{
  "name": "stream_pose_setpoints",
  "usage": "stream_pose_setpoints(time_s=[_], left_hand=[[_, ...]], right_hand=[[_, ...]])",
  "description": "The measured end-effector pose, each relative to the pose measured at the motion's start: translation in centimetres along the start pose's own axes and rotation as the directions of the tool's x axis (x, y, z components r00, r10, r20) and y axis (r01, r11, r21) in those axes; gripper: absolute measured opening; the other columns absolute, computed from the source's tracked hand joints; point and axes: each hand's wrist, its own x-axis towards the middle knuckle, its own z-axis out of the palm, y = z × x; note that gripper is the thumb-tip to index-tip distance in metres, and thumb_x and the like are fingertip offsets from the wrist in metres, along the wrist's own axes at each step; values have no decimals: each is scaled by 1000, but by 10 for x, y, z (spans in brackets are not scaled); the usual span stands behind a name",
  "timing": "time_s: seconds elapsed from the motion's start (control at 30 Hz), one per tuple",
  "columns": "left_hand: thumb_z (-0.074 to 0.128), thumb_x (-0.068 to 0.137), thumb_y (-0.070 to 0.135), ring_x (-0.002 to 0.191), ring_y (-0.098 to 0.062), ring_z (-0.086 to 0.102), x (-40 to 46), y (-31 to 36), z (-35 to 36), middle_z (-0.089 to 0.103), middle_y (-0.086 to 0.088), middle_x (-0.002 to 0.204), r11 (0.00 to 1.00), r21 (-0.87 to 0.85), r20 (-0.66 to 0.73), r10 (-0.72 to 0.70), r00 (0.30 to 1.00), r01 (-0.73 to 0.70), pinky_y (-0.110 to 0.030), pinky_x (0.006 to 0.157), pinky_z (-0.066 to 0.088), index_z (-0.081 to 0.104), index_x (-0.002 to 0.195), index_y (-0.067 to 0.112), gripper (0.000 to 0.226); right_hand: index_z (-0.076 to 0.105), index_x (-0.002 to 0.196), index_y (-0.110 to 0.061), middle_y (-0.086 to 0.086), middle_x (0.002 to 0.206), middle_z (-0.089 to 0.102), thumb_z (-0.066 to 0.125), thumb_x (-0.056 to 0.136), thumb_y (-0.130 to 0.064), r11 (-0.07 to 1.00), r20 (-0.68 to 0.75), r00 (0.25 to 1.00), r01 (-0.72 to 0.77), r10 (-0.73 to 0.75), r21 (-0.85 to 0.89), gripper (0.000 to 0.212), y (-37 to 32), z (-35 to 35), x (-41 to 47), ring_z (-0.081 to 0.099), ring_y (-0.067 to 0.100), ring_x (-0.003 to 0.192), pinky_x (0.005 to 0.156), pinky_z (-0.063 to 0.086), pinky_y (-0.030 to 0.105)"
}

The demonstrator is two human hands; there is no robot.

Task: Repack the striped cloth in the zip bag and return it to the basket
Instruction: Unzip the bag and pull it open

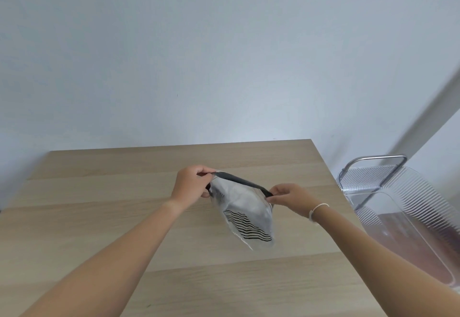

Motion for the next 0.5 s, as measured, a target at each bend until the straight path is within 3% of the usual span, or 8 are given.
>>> stream_pose_setpoints(time_s=[0.07,0.13,0.23,0.3,0.4,0.5], left_hand=[[63,81,12,62,-16,62,0,-3,-2,66,4,81,999,48,27,5,1000,-7,-28,51,57,70,79,27,17],[62,82,18,73,-13,61,1,-6,-4,67,8,84,975,213,80,48,996,-64,-26,62,52,70,88,25,13],[59,82,21,90,-9,55,2,-5,-5,61,12,102,877,454,170,91,981,-160,-23,76,40,63,110,27,30],[58,82,23,97,-4,49,3,-1,-2,59,11,114,849,465,242,152,958,-252,-22,82,37,56,122,29,40],[62,81,26,111,-4,49,0,8,9,57,9,127,814,414,435,216,874,-407,-18,92,33,52,126,30,46],[63,80,26,109,-8,52,-3,10,23,62,5,120,715,425,547,287,787,-556,-14,88,33,57,121,24,42]], right_hand=[[68,79,-12,3,78,68,67,77,-19,1000,-25,1000,12,-12,28,7,5,1,-2,58,16,78,82,46,34],[67,77,-10,3,72,63,66,78,-17,996,-81,996,54,-48,69,6,2,5,-3,54,16,72,74,44,34],[66,67,-23,-3,62,58,66,78,-17,991,-106,990,98,-89,89,13,-11,6,-2,50,12,63,62,41,24],[66,69,-23,-3,65,59,64,79,-19,992,-72,989,125,-126,-16,10,-19,7,-1,49,11,61,60,41,22],[66,76,-19,-8,68,59,62,80,-18,971,-5,984,175,-179,-163,5,-32,8,0,46,5,59,52,37,7],[68,82,-19,-14,68,57,62,80,-19,955,22,978,209,-209,-211,6,-42,11,1,45,1,59,52,37,5]])
